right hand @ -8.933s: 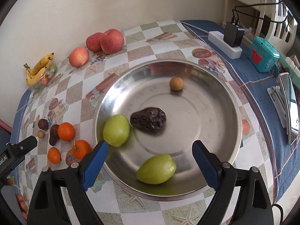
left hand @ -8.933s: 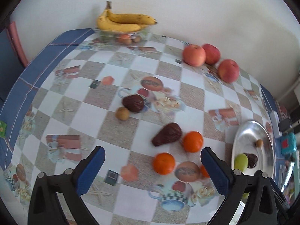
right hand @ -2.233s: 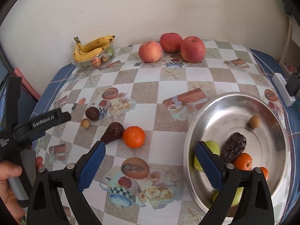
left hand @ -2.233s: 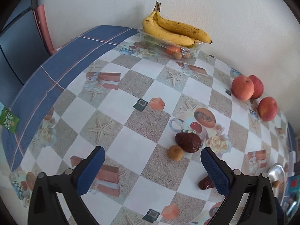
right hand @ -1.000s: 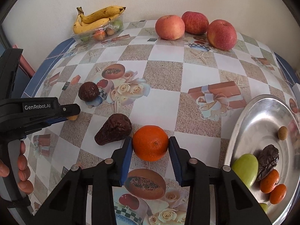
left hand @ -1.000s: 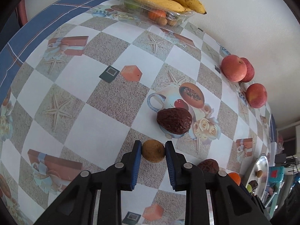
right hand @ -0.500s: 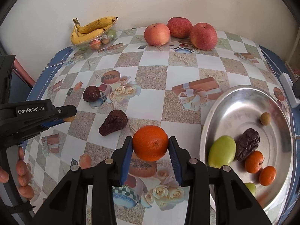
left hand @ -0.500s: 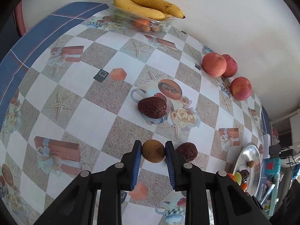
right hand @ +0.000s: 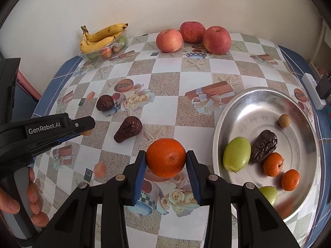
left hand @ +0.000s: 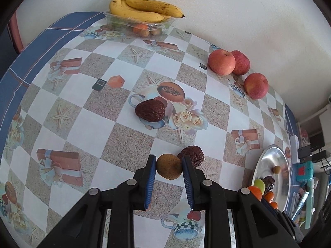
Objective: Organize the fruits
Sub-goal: 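Carry the tangerine into the bowl and open the right tool while the left releases the brown fruit there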
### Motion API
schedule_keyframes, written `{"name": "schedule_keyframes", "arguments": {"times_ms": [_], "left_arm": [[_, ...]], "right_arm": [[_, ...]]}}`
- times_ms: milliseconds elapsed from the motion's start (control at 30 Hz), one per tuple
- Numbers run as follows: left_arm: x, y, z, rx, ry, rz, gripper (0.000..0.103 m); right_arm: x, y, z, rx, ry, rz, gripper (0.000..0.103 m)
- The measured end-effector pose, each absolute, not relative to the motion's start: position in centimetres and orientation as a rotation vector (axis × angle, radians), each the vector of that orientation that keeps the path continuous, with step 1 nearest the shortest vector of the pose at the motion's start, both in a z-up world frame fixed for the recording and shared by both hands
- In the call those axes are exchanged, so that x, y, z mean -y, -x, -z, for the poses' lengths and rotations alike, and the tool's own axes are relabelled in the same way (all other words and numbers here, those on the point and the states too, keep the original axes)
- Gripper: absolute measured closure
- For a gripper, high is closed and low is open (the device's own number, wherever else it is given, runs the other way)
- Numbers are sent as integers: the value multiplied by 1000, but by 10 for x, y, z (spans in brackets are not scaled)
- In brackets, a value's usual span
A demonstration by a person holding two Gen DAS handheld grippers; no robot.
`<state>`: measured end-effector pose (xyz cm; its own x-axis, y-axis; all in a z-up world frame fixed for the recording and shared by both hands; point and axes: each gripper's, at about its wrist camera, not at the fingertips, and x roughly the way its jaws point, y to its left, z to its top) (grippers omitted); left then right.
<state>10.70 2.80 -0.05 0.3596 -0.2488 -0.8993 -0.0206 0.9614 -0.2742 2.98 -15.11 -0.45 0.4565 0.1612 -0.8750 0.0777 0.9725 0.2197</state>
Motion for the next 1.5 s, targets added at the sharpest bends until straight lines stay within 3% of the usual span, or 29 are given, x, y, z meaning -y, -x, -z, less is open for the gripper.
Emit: {"name": "schedule_keyframes", "arguments": {"times_ms": [500, 1000, 1500], "left_arm": [[18, -96, 0, -1213, 169, 255, 76], [121, -46, -11, -1171, 4, 597, 76], [149, -28, -6, -1149, -72, 694, 75]], "right_arm": [[231, -22, 2, -1071, -413, 132, 63], [326, 10, 5, -1028, -547, 440, 63], [331, 12, 6, -1030, -550, 442, 62]]}}
